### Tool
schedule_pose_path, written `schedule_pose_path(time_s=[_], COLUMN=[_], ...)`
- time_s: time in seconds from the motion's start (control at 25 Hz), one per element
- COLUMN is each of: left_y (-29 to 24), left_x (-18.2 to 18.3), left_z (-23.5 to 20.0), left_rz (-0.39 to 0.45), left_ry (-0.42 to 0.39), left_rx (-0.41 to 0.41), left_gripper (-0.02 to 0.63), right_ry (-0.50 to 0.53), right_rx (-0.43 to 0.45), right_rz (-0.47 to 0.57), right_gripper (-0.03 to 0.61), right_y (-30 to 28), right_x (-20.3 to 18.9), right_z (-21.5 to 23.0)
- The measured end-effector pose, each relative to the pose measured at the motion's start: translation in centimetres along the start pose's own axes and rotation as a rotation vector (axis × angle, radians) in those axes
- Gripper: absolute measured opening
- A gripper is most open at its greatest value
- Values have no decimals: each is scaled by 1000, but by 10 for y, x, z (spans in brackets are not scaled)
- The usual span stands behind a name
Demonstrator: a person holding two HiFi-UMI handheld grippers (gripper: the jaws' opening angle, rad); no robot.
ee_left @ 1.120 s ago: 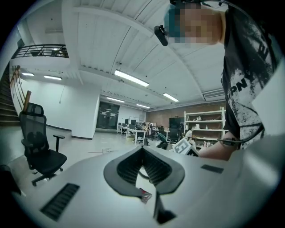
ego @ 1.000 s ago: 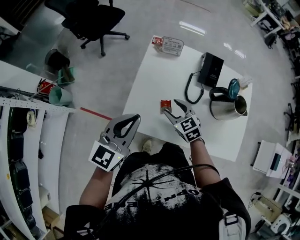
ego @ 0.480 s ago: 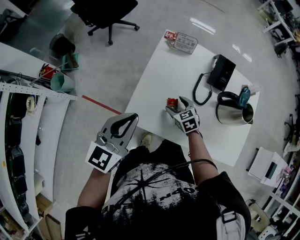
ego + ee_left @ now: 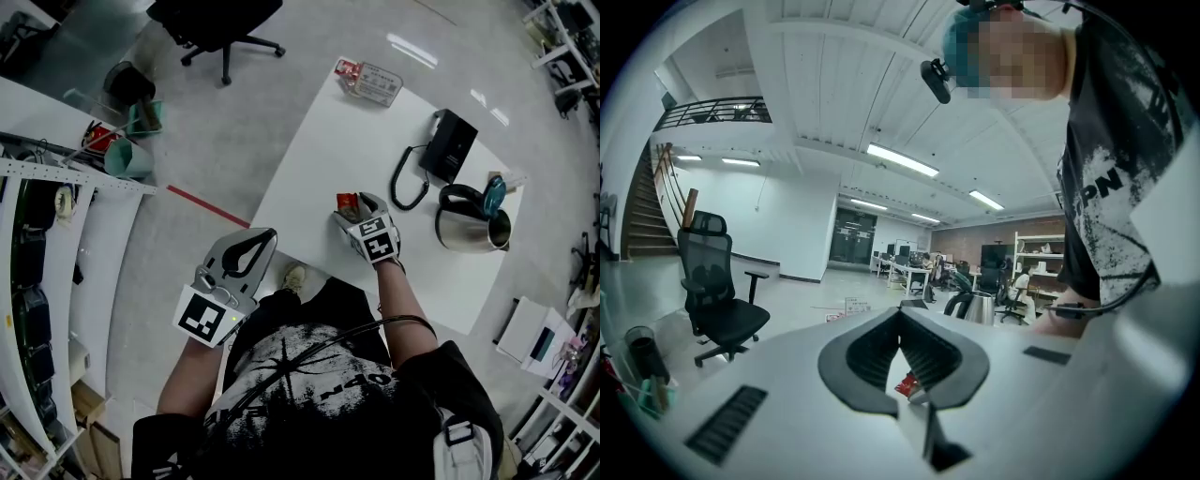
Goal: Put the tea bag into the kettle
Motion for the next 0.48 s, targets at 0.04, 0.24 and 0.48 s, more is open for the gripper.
schedule_pose_path(time_s=[0.04, 0.24, 0.48], left_y=[0, -2, 2], left_x=[0, 2, 1], left_z=[1, 5, 9], left_rz=[-1, 1, -8], left_ry=[-1, -13, -20], left_rx=[-1, -8, -11], left_gripper=[11, 11, 11], right_ry=[5, 19, 68], right_rx=[2, 11, -2], right_rz=[0, -5, -22], right_gripper=[343, 162, 66], right_y=[0, 2, 3], right_x=[0, 3, 4], right_z=[-1, -6, -9])
Point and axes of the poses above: the fingertips, and each gripper's own axes: y backward along the fingers, z to its right, x out of its top, the point moved 5 cm from there along y, backward along the fingers, and after that the axes turned 8 degrees about x, right-handed, at the moved point
